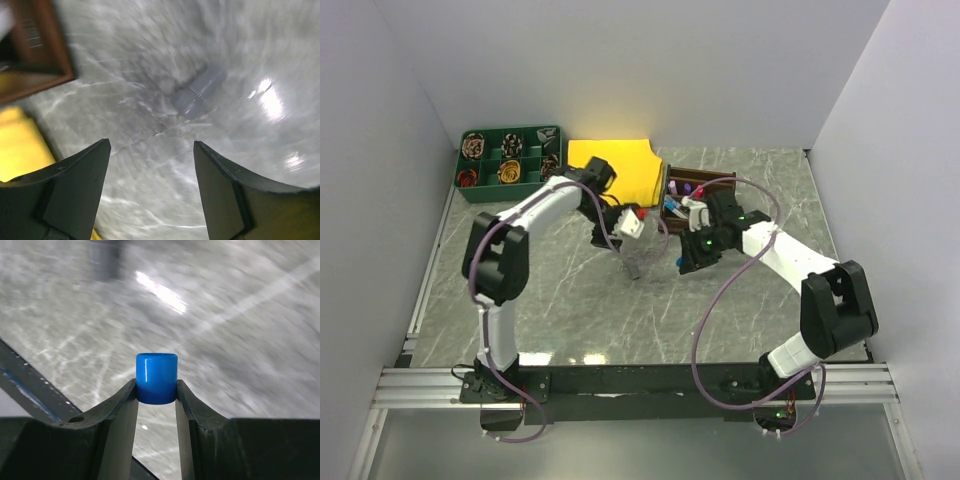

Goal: Sort the stationery into containers
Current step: Pick up the stationery from the center of the board.

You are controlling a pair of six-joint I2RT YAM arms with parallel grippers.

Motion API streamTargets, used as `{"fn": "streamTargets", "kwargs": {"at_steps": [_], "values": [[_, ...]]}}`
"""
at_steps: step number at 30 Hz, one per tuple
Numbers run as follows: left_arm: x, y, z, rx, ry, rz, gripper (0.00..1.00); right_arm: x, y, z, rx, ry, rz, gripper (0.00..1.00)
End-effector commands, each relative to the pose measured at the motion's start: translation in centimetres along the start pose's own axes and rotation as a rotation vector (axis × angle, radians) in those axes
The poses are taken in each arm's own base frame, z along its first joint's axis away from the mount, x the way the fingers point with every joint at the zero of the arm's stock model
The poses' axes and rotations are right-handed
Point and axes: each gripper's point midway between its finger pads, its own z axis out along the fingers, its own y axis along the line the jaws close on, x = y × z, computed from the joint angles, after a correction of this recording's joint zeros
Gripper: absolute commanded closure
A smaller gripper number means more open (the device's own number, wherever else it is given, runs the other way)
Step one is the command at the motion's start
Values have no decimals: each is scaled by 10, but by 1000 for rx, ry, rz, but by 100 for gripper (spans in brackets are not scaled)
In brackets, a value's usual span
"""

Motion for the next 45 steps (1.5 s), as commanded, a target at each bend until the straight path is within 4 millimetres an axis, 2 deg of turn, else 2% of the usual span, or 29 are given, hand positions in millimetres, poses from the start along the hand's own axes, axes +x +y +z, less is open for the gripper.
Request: {"fn": "streamTargets", "kwargs": {"at_steps": [1, 4, 12, 18, 24, 29, 32, 45], "values": [[32, -11, 29, 158, 177, 395, 26, 9, -29, -22, 47, -26, 46, 100], [39, -7, 39, 183, 225, 534, 25, 14, -43, -32, 65, -51, 95, 100], [40, -11, 61, 222, 221, 622, 26, 16, -59, -43, 72, -120, 184, 100], [38, -21, 74, 256, 193, 566, 28, 18, -61, -44, 59, -118, 215, 100], [35, -30, 78, 285, 185, 544, 34, 17, -64, -43, 58, -118, 228, 100], [45, -36, 83, 330, 205, 480, 48, 13, -66, -44, 63, -125, 226, 100], [45, -38, 84, 343, 196, 449, 55, 14, -68, -44, 69, -122, 223, 100], [33, -59, 94, 367, 152, 387, 52, 16, -73, -43, 79, -108, 231, 100]]}}
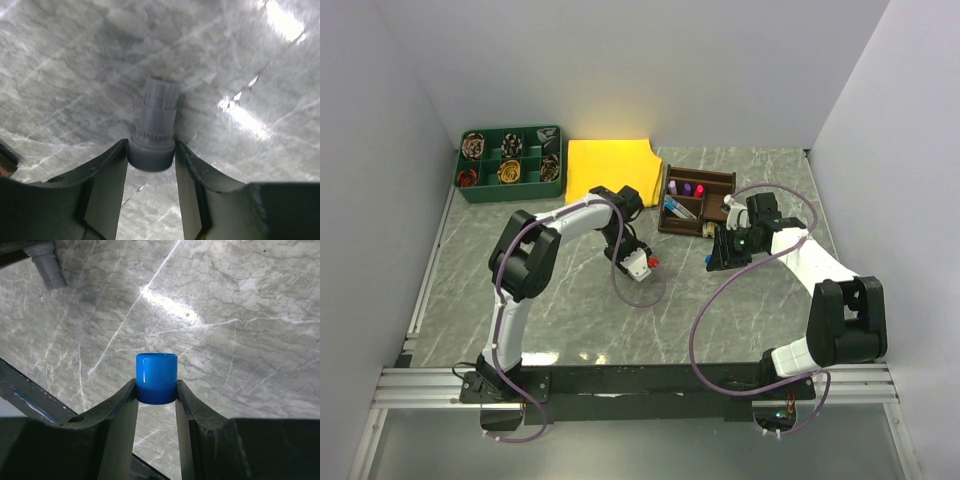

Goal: Sort the stationery into containers
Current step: Pick up the stationery from the center of the board.

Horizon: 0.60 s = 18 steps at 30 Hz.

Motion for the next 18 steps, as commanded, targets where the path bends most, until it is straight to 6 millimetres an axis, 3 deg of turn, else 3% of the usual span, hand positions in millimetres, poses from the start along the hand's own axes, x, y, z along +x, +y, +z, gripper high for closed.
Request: {"fn": "streamTargets", "kwargs": {"at_steps": [1, 4, 8, 14, 18], "values": [[-18, -19, 17, 70, -71, -57, 59, -9, -1, -1, -2, -21, -16, 100], [-24, -18, 19, 91, -102, -151, 74, -9, 0, -1, -12, -18, -24, 100], [-39, -12, 10, 67, -214, -322, 86, -7, 8, -3, -61, -11, -59, 100], [-78, -14, -19, 96, -449, -702, 98, 0, 49, -12, -305, 21, -246, 100], [-95, -21, -32, 128, -509, -860, 99, 15, 71, -12, -386, 110, -527, 100]]}}
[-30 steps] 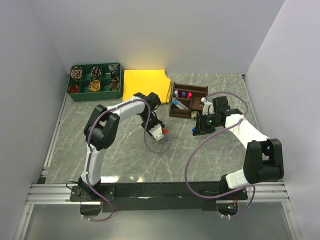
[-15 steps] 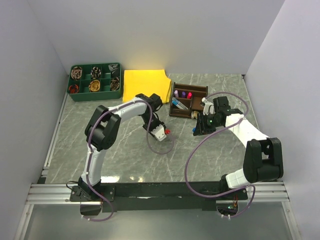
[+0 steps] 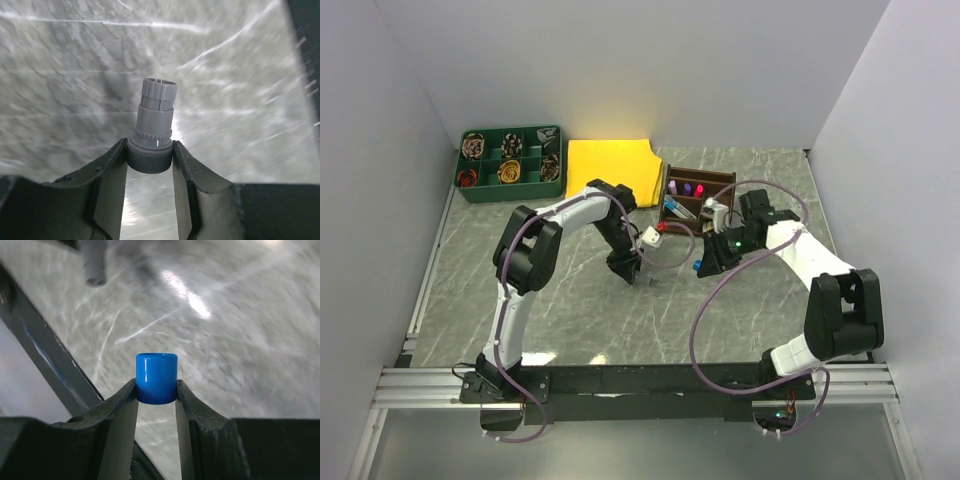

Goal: Sort the stationery into containers
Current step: Pick up the stationery from the center of the board.

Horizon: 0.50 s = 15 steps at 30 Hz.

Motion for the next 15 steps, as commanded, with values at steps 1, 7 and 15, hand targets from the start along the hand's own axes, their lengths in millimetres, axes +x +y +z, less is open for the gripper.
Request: {"fn": "streamTargets", "kwargs": {"at_steps": [1, 7, 15], "values": [[-41, -32, -15, 58, -157, -252, 99, -7, 38, -1, -137, 80, -374, 100], [-43, -48, -17, 137, -175, -529, 99, 7, 60, 16, -148, 241, -782, 100], [-39, -61, -21, 178, -215, -713, 99, -20, 54, 30, 171, 224, -1118, 100]]}}
